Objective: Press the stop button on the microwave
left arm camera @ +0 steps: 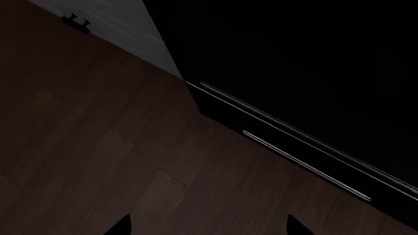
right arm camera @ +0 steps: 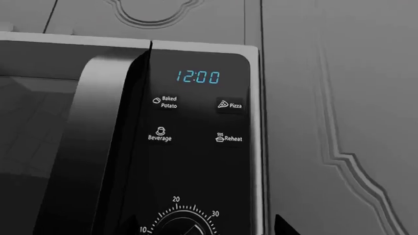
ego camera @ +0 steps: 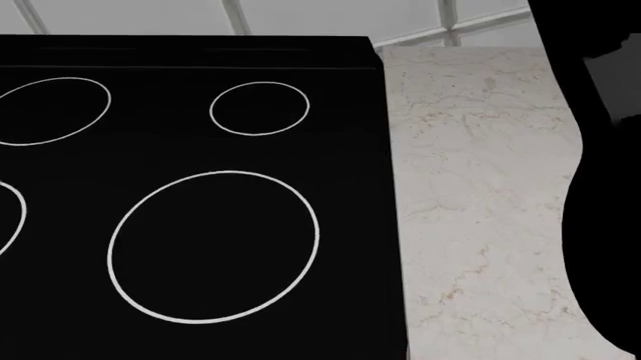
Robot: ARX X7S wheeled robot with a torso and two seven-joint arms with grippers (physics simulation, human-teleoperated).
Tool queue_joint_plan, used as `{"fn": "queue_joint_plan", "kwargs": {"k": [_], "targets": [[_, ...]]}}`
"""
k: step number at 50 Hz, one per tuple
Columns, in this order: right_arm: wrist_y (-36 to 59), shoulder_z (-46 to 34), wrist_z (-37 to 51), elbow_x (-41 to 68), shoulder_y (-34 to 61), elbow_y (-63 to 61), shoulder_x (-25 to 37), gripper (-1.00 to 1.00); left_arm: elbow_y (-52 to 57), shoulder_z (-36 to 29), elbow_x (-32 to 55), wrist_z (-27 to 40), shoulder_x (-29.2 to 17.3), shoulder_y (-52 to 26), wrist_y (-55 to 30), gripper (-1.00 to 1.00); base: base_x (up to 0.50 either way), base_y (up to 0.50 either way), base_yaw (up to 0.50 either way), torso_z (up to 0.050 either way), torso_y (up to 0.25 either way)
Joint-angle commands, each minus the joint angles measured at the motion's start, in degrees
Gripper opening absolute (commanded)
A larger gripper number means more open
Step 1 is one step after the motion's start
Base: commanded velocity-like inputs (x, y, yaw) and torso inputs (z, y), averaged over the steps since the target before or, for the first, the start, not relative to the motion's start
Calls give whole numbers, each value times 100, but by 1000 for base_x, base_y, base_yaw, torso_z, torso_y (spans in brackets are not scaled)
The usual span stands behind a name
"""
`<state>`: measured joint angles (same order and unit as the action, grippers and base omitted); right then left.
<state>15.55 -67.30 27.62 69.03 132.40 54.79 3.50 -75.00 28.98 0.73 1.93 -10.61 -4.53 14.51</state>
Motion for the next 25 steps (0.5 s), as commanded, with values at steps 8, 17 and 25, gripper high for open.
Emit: {"fn": "queue_joint_plan", "kwargs": {"k": [8,17,25], "targets": [[-20,56,32,-203,-158,-60,8,100,1,-9,0,-1,2,-13,1,100,188,-41,0,50,107],[21,92,70,-193,-206,-160,48,100,1,-9,0,-1,2,-13,1,100,212,-43,0,50,107],[0,95,31,-225,-261,-83,15,100,1,-9,0,-1,2,-13,1,100,0,0,0,50,106]]}}
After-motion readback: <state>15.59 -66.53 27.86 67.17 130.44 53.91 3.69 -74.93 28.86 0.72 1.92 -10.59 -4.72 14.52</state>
